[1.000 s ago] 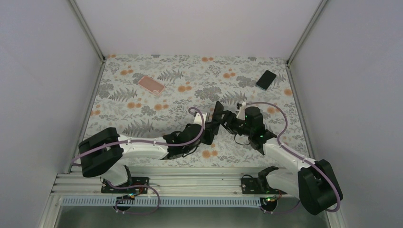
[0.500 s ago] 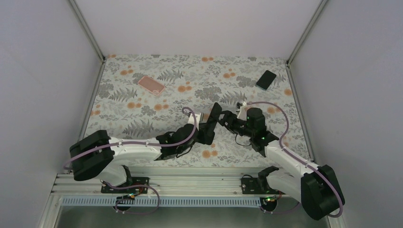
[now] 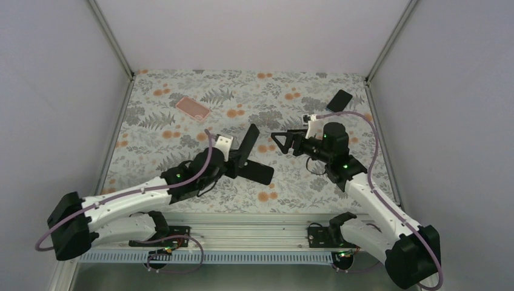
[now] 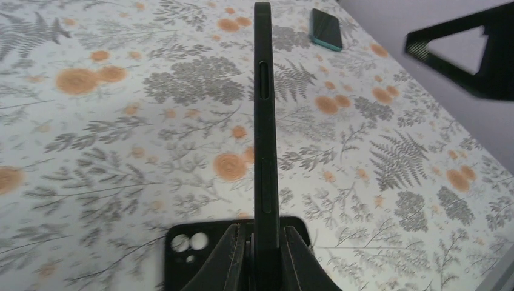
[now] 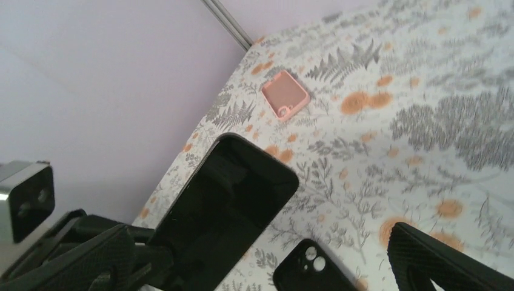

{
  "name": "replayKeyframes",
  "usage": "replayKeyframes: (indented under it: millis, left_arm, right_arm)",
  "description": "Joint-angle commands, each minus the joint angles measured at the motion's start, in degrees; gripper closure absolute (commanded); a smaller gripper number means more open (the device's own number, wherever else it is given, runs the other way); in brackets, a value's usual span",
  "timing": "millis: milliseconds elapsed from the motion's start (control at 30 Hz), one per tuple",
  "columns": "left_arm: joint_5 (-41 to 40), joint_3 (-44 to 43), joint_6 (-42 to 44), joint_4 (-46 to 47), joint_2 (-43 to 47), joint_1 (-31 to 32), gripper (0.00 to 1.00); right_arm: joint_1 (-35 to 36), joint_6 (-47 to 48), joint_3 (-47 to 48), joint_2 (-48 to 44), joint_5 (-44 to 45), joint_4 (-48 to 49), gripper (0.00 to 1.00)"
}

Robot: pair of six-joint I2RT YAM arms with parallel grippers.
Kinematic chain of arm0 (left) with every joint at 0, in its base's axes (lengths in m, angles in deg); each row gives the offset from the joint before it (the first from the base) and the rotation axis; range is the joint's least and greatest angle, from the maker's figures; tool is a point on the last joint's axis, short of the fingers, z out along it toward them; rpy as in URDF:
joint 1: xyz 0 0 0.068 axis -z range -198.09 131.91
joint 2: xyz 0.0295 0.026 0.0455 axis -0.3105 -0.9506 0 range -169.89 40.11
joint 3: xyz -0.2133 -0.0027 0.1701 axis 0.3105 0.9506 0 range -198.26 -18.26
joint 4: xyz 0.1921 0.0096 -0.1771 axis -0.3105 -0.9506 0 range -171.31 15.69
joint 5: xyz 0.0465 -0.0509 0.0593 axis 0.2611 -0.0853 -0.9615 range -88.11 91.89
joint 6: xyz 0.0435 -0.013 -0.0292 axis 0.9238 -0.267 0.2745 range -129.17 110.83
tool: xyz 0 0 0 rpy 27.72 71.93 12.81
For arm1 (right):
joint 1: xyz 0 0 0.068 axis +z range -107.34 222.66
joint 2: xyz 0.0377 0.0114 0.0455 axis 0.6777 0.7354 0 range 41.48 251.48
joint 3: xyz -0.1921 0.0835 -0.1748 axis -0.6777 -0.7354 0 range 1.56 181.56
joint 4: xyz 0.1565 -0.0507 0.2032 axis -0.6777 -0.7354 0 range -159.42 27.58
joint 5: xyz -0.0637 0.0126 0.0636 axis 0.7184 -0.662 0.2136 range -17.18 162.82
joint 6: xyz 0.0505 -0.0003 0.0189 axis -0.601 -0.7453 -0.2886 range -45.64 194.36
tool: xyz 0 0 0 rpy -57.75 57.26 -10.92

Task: Put the phone into the phone case

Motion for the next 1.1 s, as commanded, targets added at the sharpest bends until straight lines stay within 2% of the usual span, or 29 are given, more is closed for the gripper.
replayKeyframes:
  millis: [0, 200, 367, 533, 967, 1067]
  left_arm:
    - [3.83, -4.01, 5.97, -10.76, 6.18, -3.15, 0.98]
    - [9.69, -9.69, 10.73, -20.85, 10.06, -8.14, 0.98]
    - [17.71, -12.65, 14.83, -23.67, 10.44, -12.71, 0.98]
    - [27.72, -15.34, 18.24, -25.22, 8.90, -17.37, 0.98]
    - [44.37, -18.09, 24.89, -25.04, 5.49, -19.01, 0.98]
    - [47.70, -18.40, 25.61, -24.53, 4.68, -19.27, 0.98]
  right_arm:
    - [-0.39, 11.44, 3.80, -2.16, 1.75, -2.97, 0.01]
    - [-0.39, 21.46, 5.15, -2.54, -0.05, -2.31, 0.01]
    - [-0.39, 25.06, 5.15, -3.23, -1.56, -0.19, 0.01]
    - [-0.39, 29.94, 6.91, 0.69, -16.10, 3.94, 0.01]
    - [0.55, 38.25, 8.73, 10.24, -35.51, 4.40, 0.00]
    - [1.19, 39.96, 8.83, 10.81, -37.76, 3.79, 0.04]
